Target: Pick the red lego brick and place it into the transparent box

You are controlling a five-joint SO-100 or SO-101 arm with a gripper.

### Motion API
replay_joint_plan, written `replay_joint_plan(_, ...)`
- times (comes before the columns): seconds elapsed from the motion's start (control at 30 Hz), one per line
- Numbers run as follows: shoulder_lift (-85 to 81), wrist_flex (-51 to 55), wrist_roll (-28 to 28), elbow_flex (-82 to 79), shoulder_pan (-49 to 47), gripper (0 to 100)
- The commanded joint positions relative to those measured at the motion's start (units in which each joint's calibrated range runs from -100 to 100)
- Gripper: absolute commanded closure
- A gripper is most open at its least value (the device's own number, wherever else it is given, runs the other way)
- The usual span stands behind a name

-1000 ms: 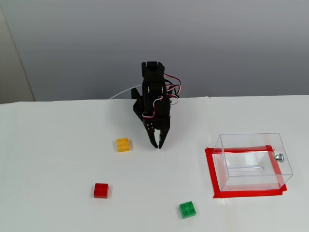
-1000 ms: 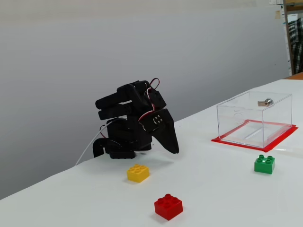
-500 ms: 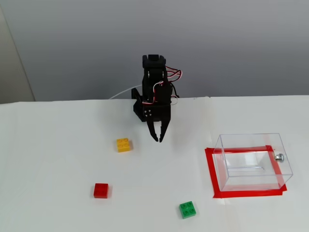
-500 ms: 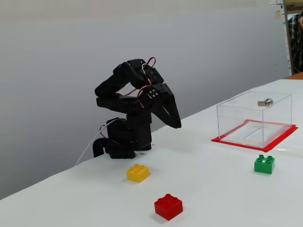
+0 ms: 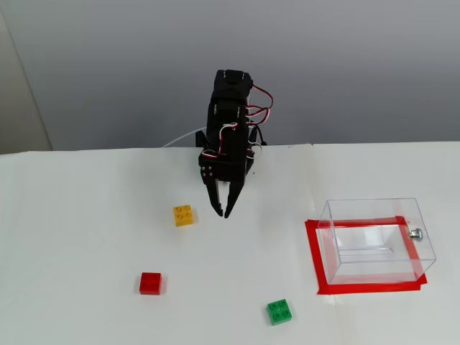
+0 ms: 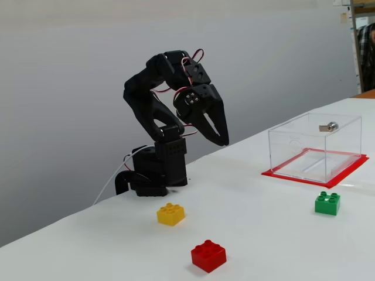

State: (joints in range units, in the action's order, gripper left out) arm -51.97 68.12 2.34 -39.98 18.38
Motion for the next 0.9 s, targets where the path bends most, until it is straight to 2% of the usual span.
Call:
replay_joint_plan(0.0, 6.4, -0.2, -0.3, 7.3, 2.3, 98)
replay_joint_plan(0.17, 13.6, -0.2, -6.4, 12.1, 4.4, 98)
replay_joint_plan(0.47, 21.9, -0.7, -14.2, 16.9, 9.7, 98)
replay_joint_plan(0.87, 37.8, -1.0, -15.4, 32.9, 16.9, 98)
